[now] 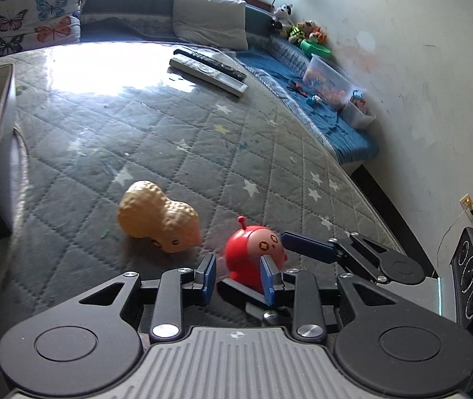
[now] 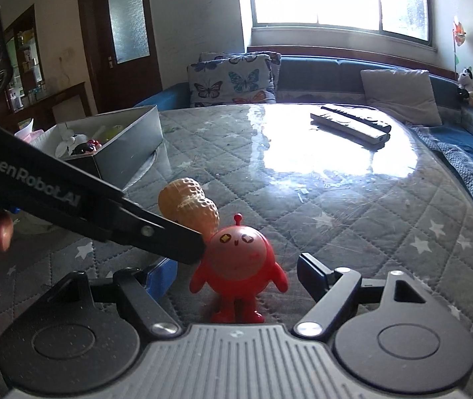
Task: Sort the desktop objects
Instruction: 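Close the left gripper on the red round toy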
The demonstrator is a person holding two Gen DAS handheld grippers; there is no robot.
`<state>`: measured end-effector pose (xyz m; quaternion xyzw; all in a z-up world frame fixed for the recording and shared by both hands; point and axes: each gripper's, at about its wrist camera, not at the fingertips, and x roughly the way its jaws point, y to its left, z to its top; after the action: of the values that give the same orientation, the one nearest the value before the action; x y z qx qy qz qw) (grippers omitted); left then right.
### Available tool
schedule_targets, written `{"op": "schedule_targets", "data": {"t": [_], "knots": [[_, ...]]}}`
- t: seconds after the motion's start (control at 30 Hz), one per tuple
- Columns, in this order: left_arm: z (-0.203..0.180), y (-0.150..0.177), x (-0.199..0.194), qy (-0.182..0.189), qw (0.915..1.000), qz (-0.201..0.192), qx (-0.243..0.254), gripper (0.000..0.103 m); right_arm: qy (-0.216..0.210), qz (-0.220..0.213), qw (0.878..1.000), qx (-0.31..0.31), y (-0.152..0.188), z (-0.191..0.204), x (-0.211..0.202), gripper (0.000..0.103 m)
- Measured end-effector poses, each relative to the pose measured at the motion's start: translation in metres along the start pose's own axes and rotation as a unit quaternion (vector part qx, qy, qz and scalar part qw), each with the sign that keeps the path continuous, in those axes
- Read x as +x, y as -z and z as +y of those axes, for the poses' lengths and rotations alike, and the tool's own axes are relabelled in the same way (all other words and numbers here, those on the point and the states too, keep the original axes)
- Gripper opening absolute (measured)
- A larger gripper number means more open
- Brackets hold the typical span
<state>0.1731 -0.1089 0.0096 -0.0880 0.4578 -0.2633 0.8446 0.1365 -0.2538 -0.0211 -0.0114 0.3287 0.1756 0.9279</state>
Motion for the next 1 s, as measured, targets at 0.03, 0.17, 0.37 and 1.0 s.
{"op": "schedule_targets", "data": {"t": [0.03,0.17,0.37,1.0], "knots": [[0.0,-0.001,0.003,0.002,1.0,0.003,-0.001,0.032,-0.002,0.001,1.0,-0.001,0.0,-0.001,0.001,0.081],[-0.001,-0.004,0.011,0.007,0.9999,0.009,-0.005,0.033,-0.01,0.005,1.0,0.001,0.002,-0.004,0.004,0.073],[-0.003,-0.004,0.017,0.007,0.9999,0.012,-0.003,0.035,-0.022,0.006,1.0,0.0,0.003,-0.005,0.006,0.066],[0.008,-0.013,0.021,0.041,0.9983,0.009,-0.042,0.036,-0.018,-0.001,1.0,0.012,-0.004,-0.005,0.011,0.066]]}}
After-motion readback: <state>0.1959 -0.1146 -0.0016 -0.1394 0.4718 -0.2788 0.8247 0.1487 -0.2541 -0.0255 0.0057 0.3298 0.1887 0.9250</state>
